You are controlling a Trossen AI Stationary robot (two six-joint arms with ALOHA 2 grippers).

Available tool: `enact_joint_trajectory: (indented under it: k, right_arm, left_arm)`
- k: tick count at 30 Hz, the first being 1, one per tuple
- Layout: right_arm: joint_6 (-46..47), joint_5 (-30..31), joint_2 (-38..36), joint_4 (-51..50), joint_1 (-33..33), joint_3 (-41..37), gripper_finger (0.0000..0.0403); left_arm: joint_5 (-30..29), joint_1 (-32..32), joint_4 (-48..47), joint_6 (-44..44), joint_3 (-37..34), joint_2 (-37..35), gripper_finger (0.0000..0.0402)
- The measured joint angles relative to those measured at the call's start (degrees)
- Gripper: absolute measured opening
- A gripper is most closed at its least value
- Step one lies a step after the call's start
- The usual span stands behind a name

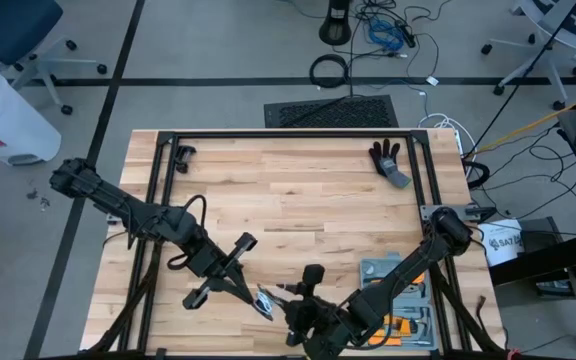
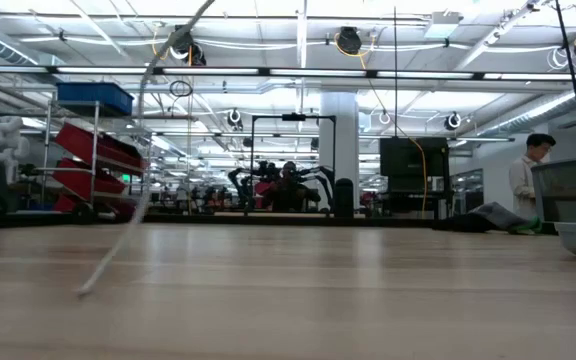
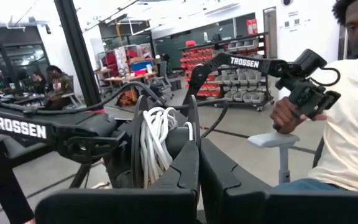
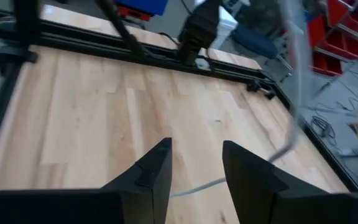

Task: Coil cords
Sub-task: Coil the white cable wire onto the spool

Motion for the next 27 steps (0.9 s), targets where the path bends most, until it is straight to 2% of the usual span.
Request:
enact_joint_trajectory:
  k: [12, 19, 24, 27]
  right_arm:
    - [5.06, -1.33, -2.1, -4.33, 1.44, 0.0, 0.0128]
    - [6.42, 1.28, -2.62, -6.52, 1.55, 0.0, 0.0128]
    - [7.96, -1.63, -2.86, -8.11, 2.0, 0.0, 0.0128]
    - [7.57, 0.63, -3.28, -7.64, 2.45, 0.0, 0.0128]
  left_arm:
    - [0.02, 0.03, -1.29, -0.06, 0.0, -0.02, 0.0002]
    - [0.02, 0.02, -1.27, -0.08, 0.0, -0.02, 0.0002]
    - [0.02, 0.03, -1.43, -0.08, 0.0, -0.02, 0.0002]
    - [0.04, 0.03, -2.38, -0.08, 0.0, -0.02, 0.0002]
